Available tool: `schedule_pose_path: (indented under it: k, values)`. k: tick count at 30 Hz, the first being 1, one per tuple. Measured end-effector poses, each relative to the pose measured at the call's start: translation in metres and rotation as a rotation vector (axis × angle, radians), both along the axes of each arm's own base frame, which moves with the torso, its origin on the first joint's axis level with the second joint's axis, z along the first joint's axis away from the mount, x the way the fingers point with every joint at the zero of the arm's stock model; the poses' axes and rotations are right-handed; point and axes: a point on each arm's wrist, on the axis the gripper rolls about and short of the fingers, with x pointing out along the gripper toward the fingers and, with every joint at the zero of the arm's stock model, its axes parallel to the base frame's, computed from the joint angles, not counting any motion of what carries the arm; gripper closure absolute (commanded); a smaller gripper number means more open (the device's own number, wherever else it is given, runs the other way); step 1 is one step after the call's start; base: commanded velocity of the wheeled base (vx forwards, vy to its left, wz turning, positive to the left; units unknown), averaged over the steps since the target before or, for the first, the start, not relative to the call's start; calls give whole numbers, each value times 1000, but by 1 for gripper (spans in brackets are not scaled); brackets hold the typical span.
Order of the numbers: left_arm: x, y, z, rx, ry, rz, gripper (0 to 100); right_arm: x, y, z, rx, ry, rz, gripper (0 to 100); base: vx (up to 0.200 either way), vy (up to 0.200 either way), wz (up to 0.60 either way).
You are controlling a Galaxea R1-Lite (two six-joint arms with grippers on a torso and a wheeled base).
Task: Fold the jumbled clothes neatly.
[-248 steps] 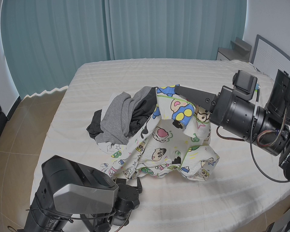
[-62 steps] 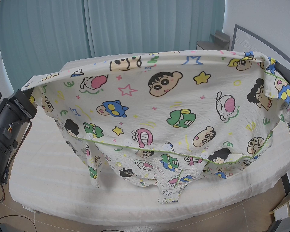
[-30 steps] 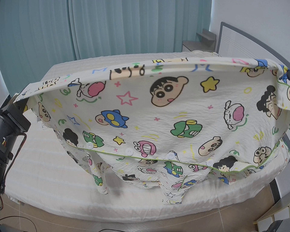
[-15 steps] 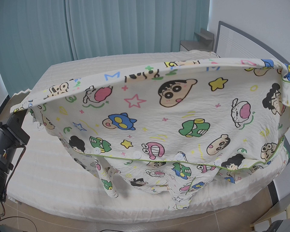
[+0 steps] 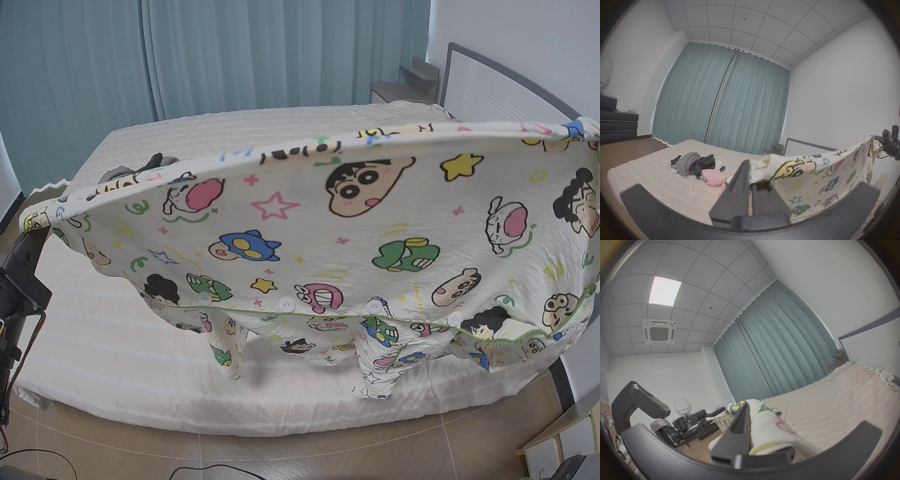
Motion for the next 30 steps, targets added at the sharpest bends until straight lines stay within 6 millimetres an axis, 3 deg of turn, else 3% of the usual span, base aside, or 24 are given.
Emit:
schedule_pose_path:
  k: [8,14,30]
  values:
    - [-4,3,2,-11,-15,1,100,-7,-3,0,-10,9,-2,100,0,0,0]
    - [-3,2,-10,12,26,3,100,-2,-1,-9,-26,45,-5,100,0,0,0]
    - [32,-10,-45,63,224,46,100,52,7,-39,-94,251,-106,100,0,0,0]
